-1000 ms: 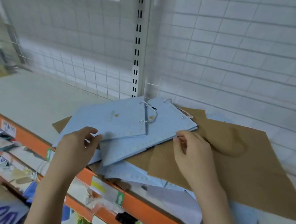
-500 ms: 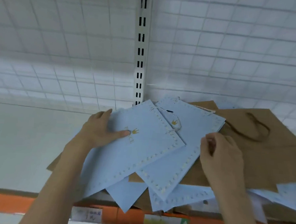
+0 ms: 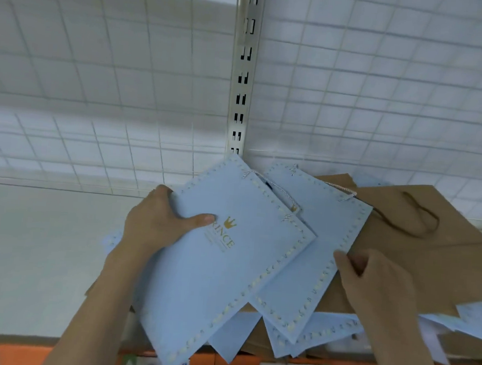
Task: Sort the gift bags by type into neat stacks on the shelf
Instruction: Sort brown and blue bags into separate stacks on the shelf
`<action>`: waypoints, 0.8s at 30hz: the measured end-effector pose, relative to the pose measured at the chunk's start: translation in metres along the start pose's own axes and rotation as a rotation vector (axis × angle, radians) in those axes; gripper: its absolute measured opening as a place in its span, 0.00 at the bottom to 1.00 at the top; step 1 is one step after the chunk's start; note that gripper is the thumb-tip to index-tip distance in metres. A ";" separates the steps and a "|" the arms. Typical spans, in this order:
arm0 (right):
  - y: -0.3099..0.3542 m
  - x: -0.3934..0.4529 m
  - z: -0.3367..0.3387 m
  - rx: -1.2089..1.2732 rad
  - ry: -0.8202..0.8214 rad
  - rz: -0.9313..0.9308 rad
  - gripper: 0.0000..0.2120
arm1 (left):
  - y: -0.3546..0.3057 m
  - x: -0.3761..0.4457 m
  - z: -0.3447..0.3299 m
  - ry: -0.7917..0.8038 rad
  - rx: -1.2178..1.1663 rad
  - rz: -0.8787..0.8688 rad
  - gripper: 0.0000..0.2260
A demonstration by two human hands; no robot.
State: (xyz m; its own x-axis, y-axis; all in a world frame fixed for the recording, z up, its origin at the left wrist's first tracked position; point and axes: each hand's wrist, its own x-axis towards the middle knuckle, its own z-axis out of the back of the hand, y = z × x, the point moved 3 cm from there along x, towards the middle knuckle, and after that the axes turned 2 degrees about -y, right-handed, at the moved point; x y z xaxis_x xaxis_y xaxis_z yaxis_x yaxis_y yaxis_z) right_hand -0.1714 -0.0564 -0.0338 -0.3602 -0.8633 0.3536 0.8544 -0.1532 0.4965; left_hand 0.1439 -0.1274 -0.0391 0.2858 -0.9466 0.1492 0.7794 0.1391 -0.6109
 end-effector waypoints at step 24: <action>-0.001 0.034 0.062 0.845 0.027 -0.075 0.08 | -0.014 -0.068 0.019 -0.013 -0.294 0.226 0.27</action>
State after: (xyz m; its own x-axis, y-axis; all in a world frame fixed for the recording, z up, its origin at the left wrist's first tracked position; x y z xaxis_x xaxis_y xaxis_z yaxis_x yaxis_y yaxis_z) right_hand -0.2074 -0.0554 0.0272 -0.3866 -0.8780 0.2822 0.2578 0.1909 0.9472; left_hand 0.1241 -0.0597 -0.0253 0.4411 -0.8974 -0.0067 0.5024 0.2531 -0.8268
